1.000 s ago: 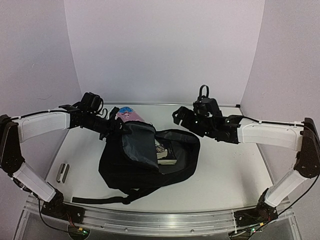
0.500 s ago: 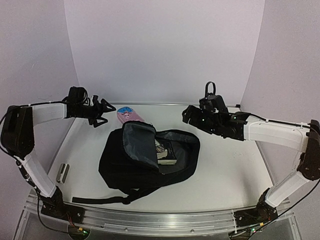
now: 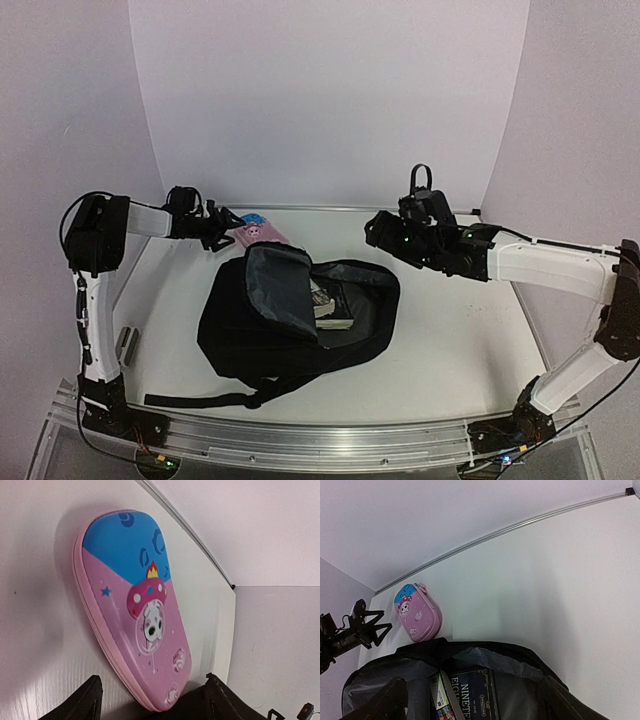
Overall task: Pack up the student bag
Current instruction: Pick up the stationery from the center of the board.
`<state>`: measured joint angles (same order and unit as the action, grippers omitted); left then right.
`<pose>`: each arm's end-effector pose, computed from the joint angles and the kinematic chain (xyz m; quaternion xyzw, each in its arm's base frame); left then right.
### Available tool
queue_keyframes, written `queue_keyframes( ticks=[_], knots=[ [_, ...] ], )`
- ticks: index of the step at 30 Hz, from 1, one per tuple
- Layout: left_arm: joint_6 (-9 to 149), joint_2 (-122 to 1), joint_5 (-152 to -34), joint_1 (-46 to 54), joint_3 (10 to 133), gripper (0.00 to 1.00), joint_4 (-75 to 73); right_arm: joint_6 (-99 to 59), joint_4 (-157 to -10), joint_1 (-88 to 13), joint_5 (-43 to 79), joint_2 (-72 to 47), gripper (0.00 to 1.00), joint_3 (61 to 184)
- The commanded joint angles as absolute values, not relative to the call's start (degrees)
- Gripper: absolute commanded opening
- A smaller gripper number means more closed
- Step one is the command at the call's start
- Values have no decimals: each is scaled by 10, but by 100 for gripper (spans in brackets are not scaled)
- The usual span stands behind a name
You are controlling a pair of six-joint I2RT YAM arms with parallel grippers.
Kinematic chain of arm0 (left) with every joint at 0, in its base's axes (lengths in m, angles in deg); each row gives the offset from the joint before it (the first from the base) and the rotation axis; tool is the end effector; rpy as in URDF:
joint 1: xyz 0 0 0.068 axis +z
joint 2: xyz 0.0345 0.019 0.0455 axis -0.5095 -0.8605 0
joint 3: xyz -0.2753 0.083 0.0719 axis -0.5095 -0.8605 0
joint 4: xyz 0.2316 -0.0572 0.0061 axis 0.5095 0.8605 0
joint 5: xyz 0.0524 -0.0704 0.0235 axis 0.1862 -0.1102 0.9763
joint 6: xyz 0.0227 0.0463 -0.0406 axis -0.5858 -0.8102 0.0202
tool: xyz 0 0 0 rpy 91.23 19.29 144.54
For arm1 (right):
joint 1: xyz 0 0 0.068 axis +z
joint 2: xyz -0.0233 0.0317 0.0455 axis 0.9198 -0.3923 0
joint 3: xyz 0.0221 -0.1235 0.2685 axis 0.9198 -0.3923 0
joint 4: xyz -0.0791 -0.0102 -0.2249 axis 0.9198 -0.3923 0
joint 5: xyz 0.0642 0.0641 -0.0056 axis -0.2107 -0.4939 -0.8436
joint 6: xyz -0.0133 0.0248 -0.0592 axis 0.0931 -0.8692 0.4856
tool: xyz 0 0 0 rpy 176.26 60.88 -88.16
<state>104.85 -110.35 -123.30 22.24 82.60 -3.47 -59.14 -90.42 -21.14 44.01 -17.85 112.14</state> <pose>0.4711 -0.1021 0.1808 -0.1359 0.8457 -0.4577 0.2384 0.2474 0.2302 0.3189 0.0851 0.8482 0.2642 0.4512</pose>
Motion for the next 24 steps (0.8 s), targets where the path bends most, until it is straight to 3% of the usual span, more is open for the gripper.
queue_keyframes(
  ticks=[1, 9, 15, 19, 22, 24],
  knots=[
    [1054, -1154, -1209, 226, 892, 68, -46, -601, -905, -213, 445, -169, 85, 1137],
    [1063, -1218, -1223, 225, 940, 66, -52, -601, -905, -213, 455, -161, 85, 1135],
    [1078, -1262, -1215, 224, 982, 55, -49, -604, -905, -214, 448, -170, 84, 1140],
    [1093, -1286, -1212, 217, 1012, 53, -49, -607, -905, -214, 446, -172, 84, 1142],
    [1106, -1298, -1217, 214, 1023, 44, -63, -607, -905, -213, 446, -171, 83, 1142],
    [1119, -1296, -1228, 215, 1016, 32, -93, -607, -905, -214, 447, -169, 83, 1142]
  ],
)
